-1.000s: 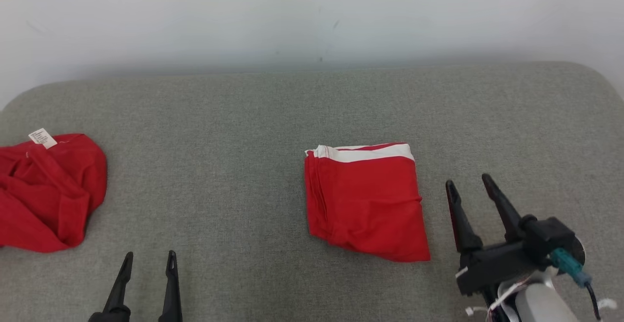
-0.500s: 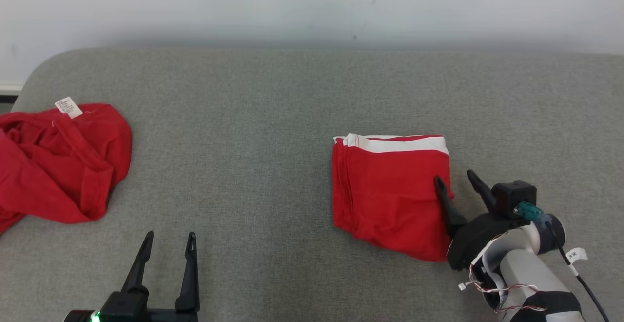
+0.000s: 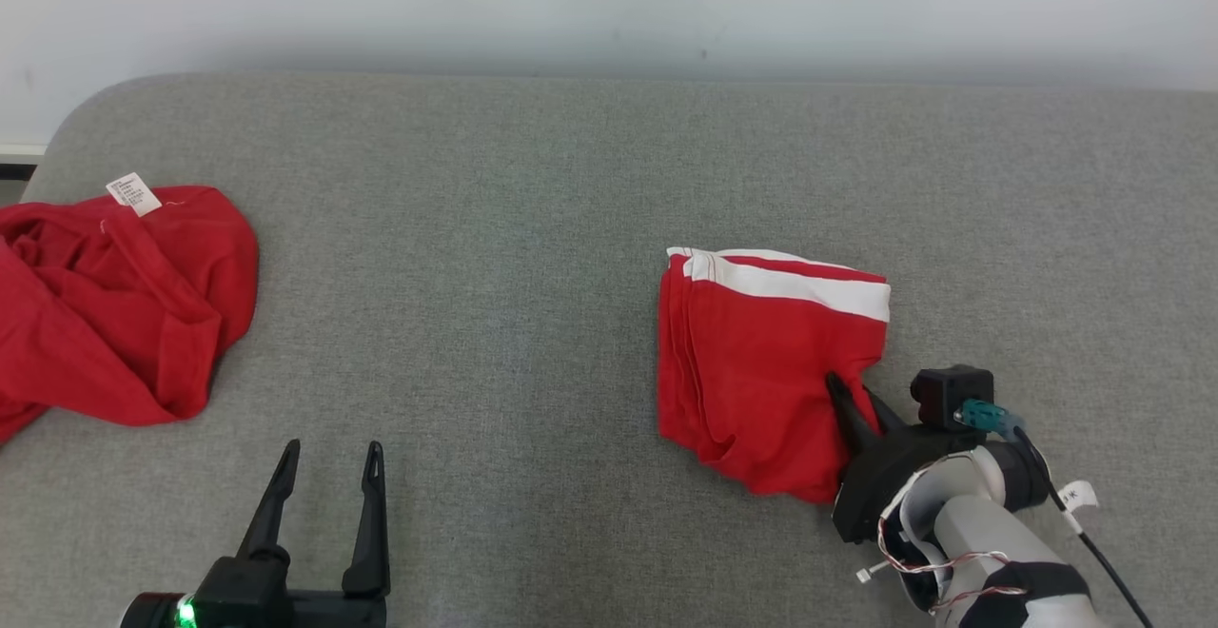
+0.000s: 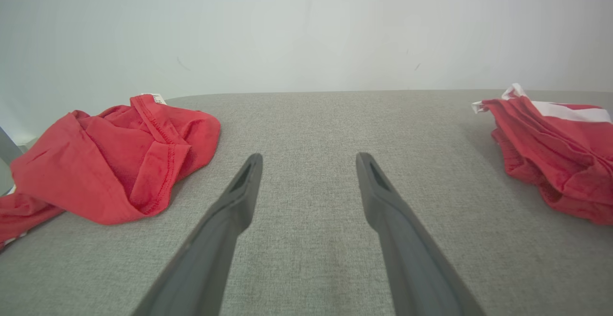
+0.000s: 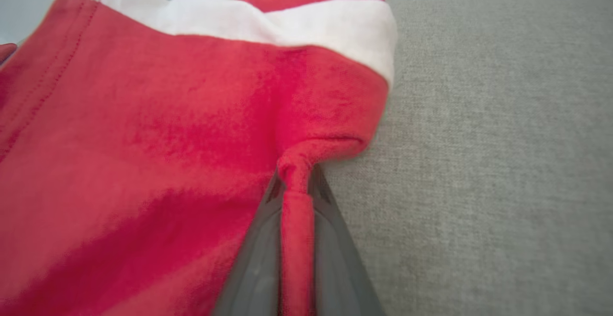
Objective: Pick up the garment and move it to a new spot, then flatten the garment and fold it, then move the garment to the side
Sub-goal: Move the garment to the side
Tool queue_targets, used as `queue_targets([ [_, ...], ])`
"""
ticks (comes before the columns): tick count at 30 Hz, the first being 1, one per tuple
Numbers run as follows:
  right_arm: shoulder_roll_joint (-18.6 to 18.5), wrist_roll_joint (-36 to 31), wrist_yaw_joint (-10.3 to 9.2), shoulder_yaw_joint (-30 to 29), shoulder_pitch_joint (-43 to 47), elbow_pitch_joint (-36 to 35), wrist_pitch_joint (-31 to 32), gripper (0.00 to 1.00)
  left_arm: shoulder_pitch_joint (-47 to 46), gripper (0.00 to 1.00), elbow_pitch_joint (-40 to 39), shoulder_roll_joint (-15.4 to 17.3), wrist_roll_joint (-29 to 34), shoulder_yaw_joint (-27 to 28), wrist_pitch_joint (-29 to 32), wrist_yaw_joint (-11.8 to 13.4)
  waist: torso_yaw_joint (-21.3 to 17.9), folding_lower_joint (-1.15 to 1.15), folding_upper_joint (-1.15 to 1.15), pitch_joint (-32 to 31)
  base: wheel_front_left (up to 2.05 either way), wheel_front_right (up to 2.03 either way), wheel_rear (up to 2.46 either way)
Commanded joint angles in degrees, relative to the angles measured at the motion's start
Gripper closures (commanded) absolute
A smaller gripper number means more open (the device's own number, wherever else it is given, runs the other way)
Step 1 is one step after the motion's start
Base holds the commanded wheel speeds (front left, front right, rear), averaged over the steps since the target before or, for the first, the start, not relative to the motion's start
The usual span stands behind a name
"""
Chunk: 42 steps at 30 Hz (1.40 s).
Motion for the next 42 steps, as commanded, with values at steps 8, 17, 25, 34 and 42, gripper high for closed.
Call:
queue_targets([
  [8,-7.0,1.4,-0.17,6.5,-5.7,-0.6,-0.2,1.00,-1.5,0.00,-1.5,-0.1,-1.3,-0.1,-0.2,0.4,-2.2,0.00,0.00,3.4,0.00,0.00,0.00],
  [17,-19.5,2.2,-0.16,12.9,-13.4,-6.7,0.5,1.00,-6.5,0.00,-4.4,-0.1,-1.0,-2.7,-0.2,0.9,-5.8,0.00,0.00,11.5,0.00,0.00,0.00],
  [25,-30.9,3.3,-0.15,14.9,-19.0,-13.5,3.0,1.00,-11.9,0.00,-9.3,0.0,0.2,-5.3,-0.2,1.5,-8.5,0.00,0.00,19.3,0.00,0.00,0.00],
  [34,-44.2,5.4,-0.15,12.3,-22.5,-20.2,5.5,1.00,-17.5,0.00,-15.6,0.2,3.3,-7.7,-0.2,1.5,-10.5,0.00,0.00,28.5,0.00,0.00,0.00],
  [42,-50.5,6.0,-0.15,8.3,-24.1,-23.1,6.7,1.00,-19.9,0.00,-19.6,2.0,4.8,-7.9,-0.2,2.2,-12.7,0.00,0.00,33.1,0.00,0.00,0.00],
])
